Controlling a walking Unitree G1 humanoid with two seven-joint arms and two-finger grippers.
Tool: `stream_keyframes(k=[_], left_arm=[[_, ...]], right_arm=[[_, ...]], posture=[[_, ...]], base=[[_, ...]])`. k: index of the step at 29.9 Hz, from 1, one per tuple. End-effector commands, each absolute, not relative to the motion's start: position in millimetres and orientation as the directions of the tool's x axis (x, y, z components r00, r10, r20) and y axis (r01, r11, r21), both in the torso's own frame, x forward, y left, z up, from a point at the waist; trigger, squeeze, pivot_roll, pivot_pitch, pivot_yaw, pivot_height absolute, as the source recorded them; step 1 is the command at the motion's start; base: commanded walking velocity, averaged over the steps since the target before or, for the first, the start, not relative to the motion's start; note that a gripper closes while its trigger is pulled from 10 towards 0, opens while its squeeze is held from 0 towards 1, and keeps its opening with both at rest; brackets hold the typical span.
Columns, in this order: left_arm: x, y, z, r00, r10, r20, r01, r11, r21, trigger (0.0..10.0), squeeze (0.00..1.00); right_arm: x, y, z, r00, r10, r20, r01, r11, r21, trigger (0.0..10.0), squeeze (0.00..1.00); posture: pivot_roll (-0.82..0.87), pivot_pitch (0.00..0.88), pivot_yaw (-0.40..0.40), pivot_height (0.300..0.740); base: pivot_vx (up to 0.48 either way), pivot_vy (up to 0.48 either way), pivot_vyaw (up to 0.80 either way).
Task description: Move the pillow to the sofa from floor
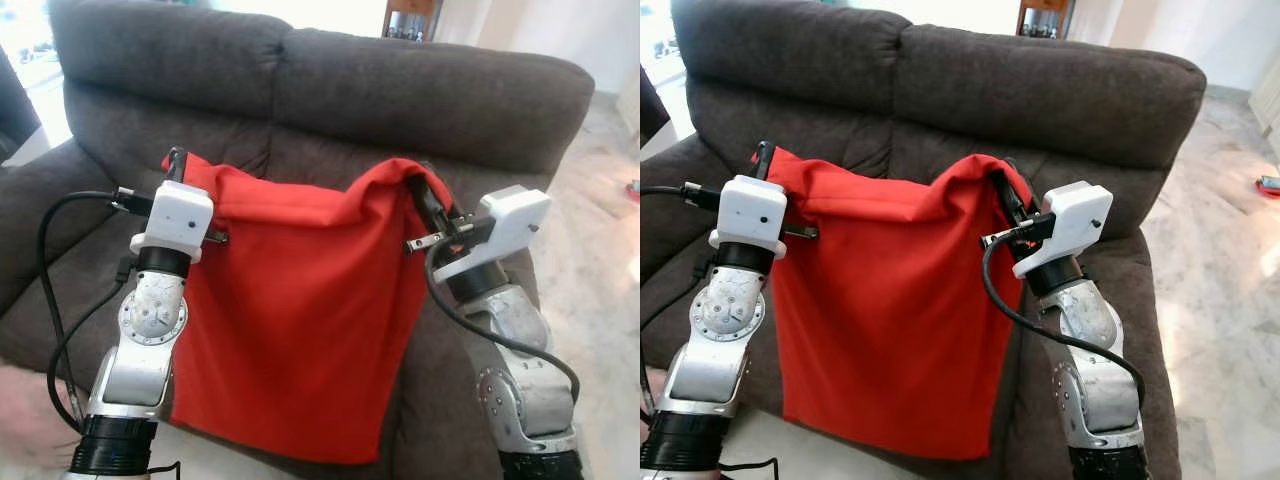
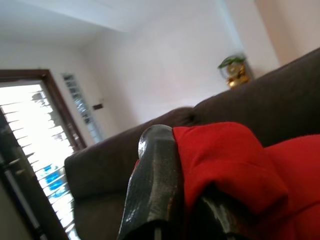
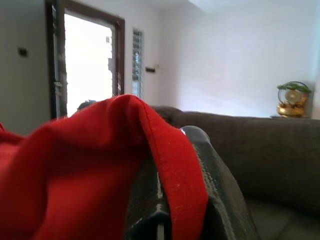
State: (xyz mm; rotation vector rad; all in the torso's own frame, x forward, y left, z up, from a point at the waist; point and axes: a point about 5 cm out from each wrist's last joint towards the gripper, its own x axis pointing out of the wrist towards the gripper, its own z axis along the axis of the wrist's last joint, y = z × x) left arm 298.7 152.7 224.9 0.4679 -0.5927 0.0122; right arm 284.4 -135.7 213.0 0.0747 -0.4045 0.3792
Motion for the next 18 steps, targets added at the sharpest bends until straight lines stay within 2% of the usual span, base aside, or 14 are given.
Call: stream_keyframes(k=[1,9,11,14,18], left_arm=[[295,153,241,0.790,-0.132,0.599,-0.168,0.893,0.418,10.0,0.00],[296,155,239,0.795,-0.134,0.591,-0.165,0.890,0.424,10.0,0.00],[300,150,233,0.823,-0.169,0.542,-0.100,0.897,0.431,10.0,0.00],[304,138,205,0.873,-0.291,0.392,0.070,0.869,0.489,10.0,0.00],[302,135,187,0.895,-0.328,0.301,0.150,0.858,0.491,10.0,0.00]], right_arm=[[280,-132,239,0.787,0.346,0.511,-0.390,0.921,-0.024,10.0,0.00],[281,-136,235,0.801,0.331,0.499,-0.376,0.926,-0.011,10.0,0.00],[283,-141,228,0.822,0.307,0.479,-0.360,0.933,0.019,10.0,0.00],[287,-150,209,0.869,0.262,0.419,-0.306,0.951,0.038,10.0,0.00],[288,-156,195,0.899,0.233,0.371,-0.271,0.961,0.055,10.0,0.00]], posture=[[0.08,0.034,-0.038,0.740],[0.08,0.036,-0.038,0.740],[0.08,0.037,-0.038,0.740],[0.08,0.037,-0.038,0.740],[0.08,0.038,-0.037,0.740]], base=[[0.311,0.000,0.00],[0.310,0.000,0.00],[0.311,0.000,0.00],[0.000,0.000,0.00],[0.000,0.000,0.00]])
